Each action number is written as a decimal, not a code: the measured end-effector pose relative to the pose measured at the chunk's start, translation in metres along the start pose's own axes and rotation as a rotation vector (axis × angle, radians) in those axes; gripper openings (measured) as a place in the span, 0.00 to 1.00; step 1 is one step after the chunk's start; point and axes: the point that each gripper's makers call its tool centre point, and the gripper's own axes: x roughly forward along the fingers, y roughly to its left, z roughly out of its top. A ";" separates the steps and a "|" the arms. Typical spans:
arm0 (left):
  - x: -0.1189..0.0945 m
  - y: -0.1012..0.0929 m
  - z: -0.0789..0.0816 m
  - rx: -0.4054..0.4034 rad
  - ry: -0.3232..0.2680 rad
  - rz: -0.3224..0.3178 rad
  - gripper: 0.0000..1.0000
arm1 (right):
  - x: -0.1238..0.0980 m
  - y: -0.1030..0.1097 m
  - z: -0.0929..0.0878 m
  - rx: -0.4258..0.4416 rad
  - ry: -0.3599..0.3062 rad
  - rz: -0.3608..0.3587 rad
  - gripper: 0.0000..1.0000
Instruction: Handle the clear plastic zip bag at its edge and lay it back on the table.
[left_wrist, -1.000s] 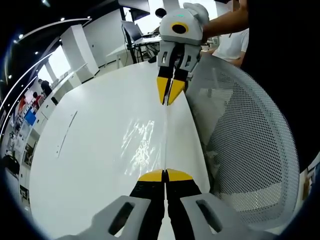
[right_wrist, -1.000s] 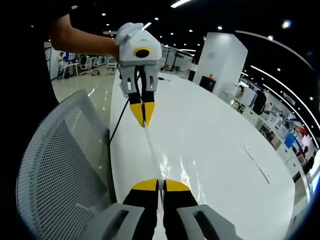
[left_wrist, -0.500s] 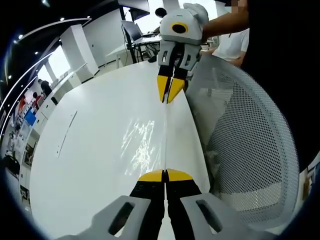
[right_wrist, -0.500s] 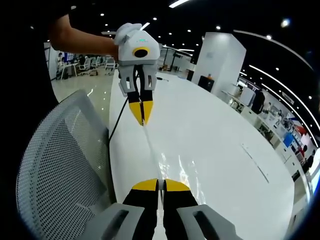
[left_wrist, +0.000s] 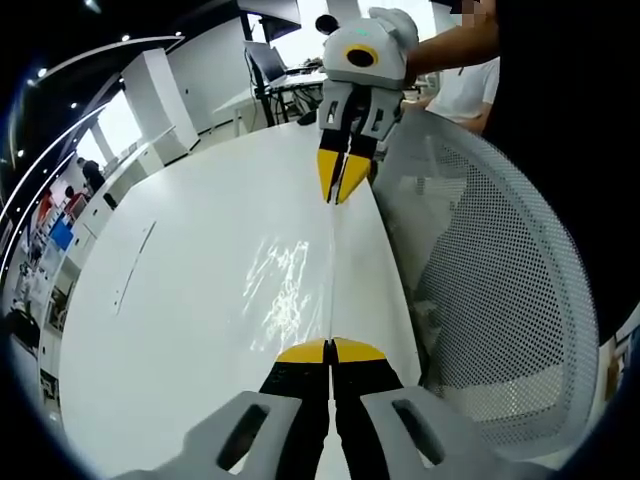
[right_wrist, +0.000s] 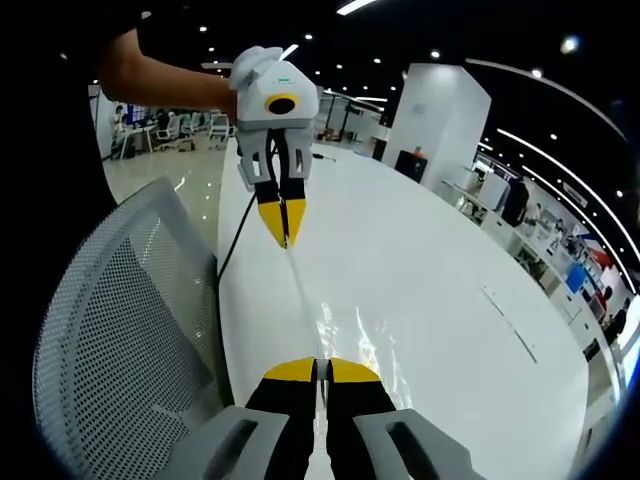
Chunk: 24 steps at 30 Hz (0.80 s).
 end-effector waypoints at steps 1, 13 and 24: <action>0.000 0.000 0.000 0.000 0.000 0.000 0.00 | 0.000 0.000 0.000 0.000 0.001 0.000 0.00; 0.000 0.000 0.000 0.000 -0.002 -0.001 0.00 | -0.002 0.001 -0.001 -0.001 0.004 0.002 0.00; -0.002 0.001 -0.002 -0.001 -0.002 0.003 0.00 | -0.006 0.001 -0.005 -0.001 0.010 0.000 0.00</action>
